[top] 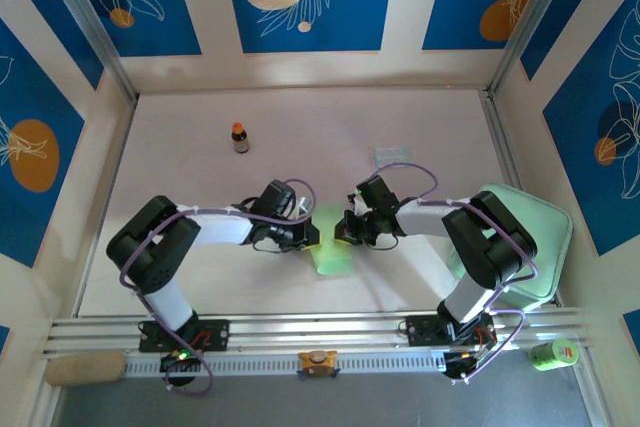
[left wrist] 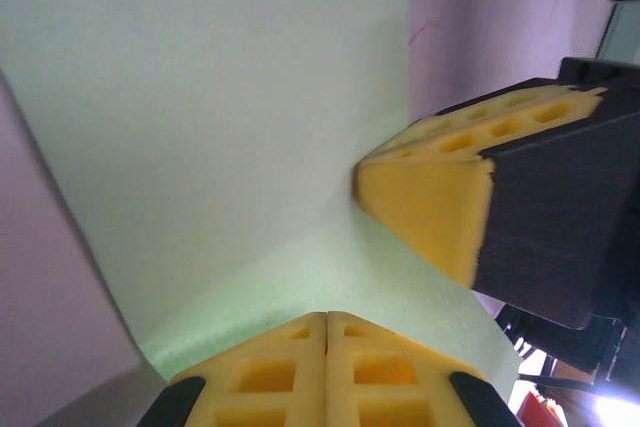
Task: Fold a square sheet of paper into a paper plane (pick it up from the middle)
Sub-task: First fold the square sheet of paper in half at the center of the table.
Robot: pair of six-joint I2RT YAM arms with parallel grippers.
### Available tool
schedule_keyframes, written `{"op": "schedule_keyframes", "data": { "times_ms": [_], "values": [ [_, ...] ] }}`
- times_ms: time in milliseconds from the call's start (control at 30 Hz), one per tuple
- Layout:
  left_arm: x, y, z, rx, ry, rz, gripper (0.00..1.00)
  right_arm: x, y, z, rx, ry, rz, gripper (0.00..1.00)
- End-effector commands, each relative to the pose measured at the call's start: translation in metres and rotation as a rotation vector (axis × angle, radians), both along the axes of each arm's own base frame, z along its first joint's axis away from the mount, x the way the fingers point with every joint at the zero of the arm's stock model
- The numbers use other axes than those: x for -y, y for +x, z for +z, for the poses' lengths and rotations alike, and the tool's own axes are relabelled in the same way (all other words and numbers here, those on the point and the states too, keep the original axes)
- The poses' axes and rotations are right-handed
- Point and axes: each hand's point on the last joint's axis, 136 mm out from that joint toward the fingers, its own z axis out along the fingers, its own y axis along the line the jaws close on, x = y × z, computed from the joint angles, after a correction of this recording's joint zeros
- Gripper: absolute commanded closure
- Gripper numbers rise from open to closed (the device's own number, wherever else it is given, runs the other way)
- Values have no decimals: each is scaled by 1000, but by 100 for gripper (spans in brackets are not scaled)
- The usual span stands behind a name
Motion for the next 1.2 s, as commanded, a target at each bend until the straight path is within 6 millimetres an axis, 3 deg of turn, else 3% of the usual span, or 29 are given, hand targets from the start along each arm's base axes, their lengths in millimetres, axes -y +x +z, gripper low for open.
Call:
{"op": "schedule_keyframes", "data": {
  "times_ms": [0,167,333,500,633,733,933,1167],
  "values": [
    [-5,-10,-14,-31,27,-16,99,35,-35,-38,-142,-173,-33,100],
    [-30,-30,-45,-61,137,-47,99,35,-34,-38,-139,-173,-33,100],
    [-42,-38,-52,-51,195,-78,100,35,-34,-37,-141,-174,-35,100],
    [-32,-25,-19,14,140,-48,99,36,-34,-37,-139,-177,-37,100],
    [-13,-15,13,51,63,-34,98,35,-34,-37,-139,-178,-36,100],
    [-2,-14,21,52,33,-37,97,35,-34,-37,-140,-177,-35,100],
    [2,-23,7,20,22,-48,97,36,-35,-37,-142,-182,-31,100],
    [-11,-37,-19,-25,52,-41,97,36,-35,-38,-145,-185,-34,100]
  ]
}}
